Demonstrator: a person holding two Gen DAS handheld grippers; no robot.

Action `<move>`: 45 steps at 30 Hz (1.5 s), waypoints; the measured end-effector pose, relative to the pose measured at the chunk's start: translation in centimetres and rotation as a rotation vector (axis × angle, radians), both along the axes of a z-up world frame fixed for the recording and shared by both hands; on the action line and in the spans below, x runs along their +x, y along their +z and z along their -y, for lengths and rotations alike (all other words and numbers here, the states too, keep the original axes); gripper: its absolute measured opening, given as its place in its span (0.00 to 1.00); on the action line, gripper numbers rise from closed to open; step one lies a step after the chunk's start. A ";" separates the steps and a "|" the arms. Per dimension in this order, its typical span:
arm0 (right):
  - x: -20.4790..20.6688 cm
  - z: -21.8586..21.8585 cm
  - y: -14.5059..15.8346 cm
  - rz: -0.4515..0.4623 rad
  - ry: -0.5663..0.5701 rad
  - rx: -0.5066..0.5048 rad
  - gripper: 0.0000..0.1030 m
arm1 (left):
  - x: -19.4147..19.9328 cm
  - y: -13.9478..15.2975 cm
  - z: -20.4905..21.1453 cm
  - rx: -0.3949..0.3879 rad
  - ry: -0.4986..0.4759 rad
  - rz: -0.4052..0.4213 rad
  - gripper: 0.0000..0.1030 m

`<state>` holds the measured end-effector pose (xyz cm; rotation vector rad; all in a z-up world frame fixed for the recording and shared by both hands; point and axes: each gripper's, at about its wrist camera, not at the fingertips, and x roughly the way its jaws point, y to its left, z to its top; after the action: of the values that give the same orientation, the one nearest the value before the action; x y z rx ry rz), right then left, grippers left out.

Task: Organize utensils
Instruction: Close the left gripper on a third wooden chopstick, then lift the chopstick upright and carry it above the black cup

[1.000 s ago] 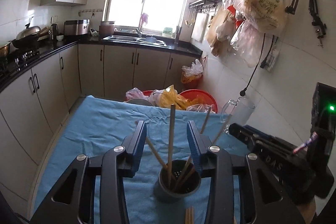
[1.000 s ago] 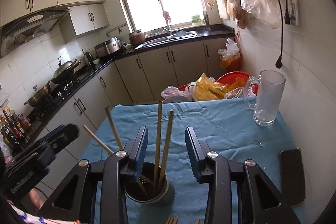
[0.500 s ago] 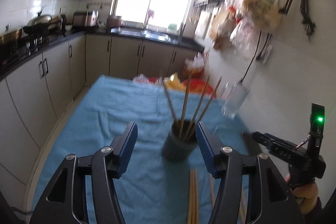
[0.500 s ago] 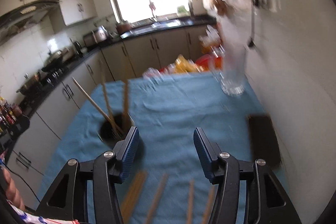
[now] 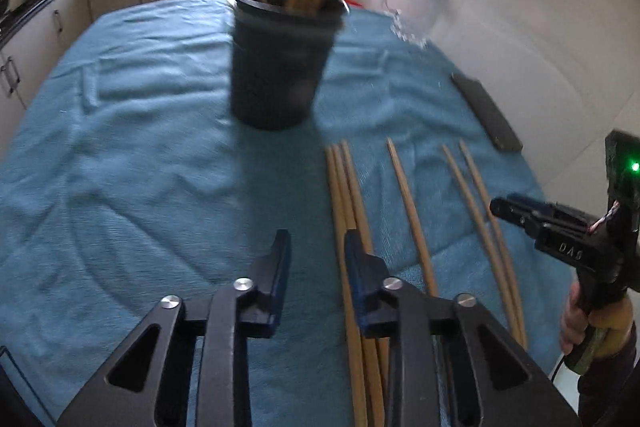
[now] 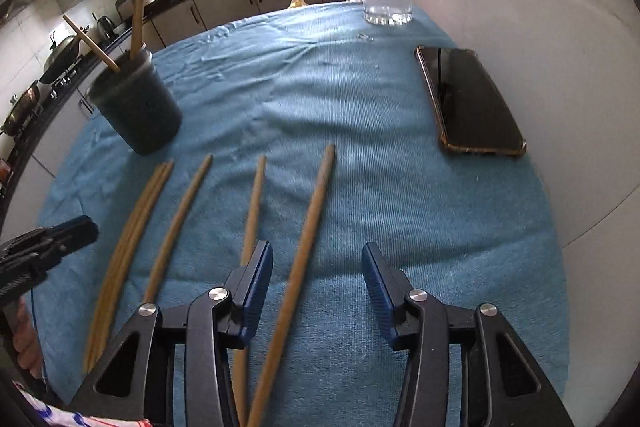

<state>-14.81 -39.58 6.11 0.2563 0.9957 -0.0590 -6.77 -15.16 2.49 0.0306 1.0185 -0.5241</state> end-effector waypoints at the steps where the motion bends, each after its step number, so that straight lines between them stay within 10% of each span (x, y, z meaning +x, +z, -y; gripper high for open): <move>1: 0.0 0.2 -0.2 -0.001 -0.001 0.000 0.48 | 0.1 -0.4 0.4 0.007 -0.009 -0.006 0.20; 16: 1.2 -0.5 -0.7 0.007 0.000 -0.040 0.47 | 0.8 -1.3 3.3 0.115 -0.045 0.035 0.07; 24: 2.5 -0.7 -0.7 -0.024 -0.018 -0.074 0.11 | 0.9 -1.3 3.2 0.194 -0.021 0.035 0.06; 45: 3.3 0.5 -0.7 -0.147 -0.003 -0.132 0.24 | 5.0 -1.4 -1.4 0.153 0.039 -0.130 0.07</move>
<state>-11.48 -40.06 5.41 0.1336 1.1324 -0.1469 -1.77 -13.78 1.13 0.1136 1.1828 -0.4155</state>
